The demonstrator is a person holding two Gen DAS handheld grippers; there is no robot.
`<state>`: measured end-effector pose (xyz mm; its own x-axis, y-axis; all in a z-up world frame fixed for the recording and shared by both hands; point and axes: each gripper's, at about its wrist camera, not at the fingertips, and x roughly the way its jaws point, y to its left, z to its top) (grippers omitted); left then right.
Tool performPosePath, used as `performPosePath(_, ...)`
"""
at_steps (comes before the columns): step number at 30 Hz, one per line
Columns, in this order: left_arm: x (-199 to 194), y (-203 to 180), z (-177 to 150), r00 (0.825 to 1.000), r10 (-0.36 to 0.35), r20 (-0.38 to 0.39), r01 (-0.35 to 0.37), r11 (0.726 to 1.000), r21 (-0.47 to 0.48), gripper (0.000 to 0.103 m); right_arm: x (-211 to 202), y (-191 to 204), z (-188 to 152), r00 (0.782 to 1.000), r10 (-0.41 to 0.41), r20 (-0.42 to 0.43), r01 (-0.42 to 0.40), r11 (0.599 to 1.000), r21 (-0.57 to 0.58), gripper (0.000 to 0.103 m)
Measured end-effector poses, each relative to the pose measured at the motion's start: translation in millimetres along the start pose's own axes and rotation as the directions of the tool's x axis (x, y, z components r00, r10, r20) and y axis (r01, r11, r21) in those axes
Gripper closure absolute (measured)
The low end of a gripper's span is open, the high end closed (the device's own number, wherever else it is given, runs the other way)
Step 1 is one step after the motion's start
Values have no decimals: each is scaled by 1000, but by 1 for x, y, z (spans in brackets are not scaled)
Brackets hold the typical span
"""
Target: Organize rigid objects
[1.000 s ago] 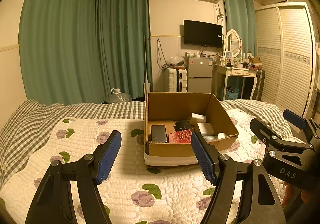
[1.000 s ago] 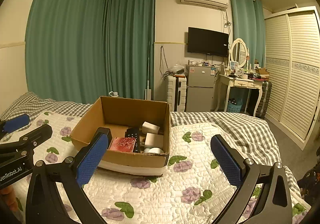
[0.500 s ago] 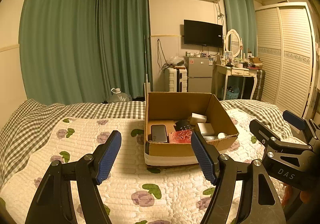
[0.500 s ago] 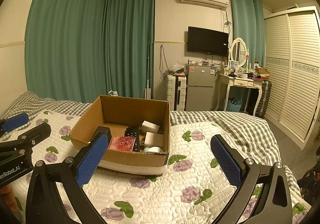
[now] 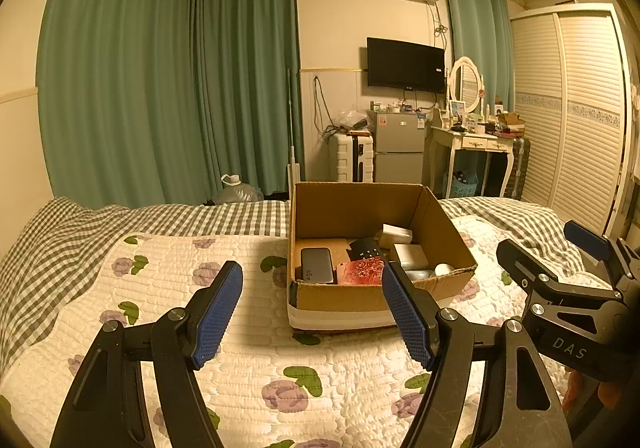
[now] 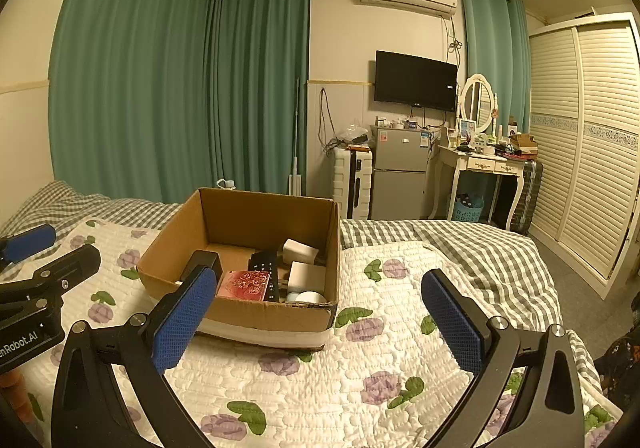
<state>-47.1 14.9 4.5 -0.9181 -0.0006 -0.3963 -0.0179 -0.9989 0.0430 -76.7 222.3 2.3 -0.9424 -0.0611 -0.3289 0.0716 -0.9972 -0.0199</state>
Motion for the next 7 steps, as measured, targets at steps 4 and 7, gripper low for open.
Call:
performPosePath(4,1,0,-1,1000,0,-6,0,1000,0,28,1,0,-1,1000,-1,-2,1,1000,0,0)
performPosePath(7,2,0,-2,1000,-5,-13,5,1000,0,28,2,0,-2,1000,-3,-6,3,1000,0,0)
